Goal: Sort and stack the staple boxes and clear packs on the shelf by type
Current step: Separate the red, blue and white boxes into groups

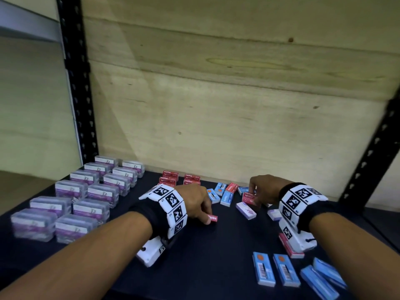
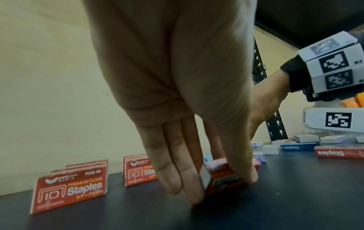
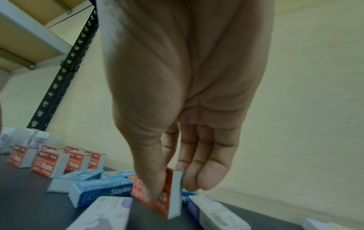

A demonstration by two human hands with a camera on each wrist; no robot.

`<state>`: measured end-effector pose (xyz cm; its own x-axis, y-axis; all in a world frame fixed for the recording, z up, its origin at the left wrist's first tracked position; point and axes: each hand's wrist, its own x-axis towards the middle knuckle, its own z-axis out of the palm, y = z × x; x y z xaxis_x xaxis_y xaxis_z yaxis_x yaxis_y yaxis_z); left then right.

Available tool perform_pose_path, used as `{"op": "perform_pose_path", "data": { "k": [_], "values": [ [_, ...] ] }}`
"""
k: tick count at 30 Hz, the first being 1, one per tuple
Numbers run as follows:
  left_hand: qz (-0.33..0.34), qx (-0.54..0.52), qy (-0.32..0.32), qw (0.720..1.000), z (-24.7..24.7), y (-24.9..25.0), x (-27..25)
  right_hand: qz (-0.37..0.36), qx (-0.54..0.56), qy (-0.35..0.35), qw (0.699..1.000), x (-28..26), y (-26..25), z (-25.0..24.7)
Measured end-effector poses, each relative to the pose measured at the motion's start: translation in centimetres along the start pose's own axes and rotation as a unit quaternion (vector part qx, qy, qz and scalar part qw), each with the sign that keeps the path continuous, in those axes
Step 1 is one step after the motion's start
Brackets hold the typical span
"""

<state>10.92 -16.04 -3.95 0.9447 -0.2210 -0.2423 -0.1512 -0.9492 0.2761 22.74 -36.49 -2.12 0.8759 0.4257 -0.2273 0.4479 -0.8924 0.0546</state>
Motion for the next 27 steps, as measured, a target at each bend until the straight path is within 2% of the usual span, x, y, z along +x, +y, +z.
{"op": "perform_pose_path", "data": {
  "k": [10,18,27],
  "values": [
    [-0.018,0.024,-0.011,0.999,0.5,0.2,0.4,-0.057,0.018,0.025,0.998,-0.7,-0.4,-0.4],
    [-0.017,0.019,0.013,1.0,0.2,-0.5,0.3,-0.081,0.03,0.025,0.996,-0.7,-1.3,-0.4],
    [-0.098,-0.052,0.073,0.991,-1.5,-4.6,-2.4,-0.156,0.06,0.007,0.986,0.1,-6.7,-0.6]
  ]
}}
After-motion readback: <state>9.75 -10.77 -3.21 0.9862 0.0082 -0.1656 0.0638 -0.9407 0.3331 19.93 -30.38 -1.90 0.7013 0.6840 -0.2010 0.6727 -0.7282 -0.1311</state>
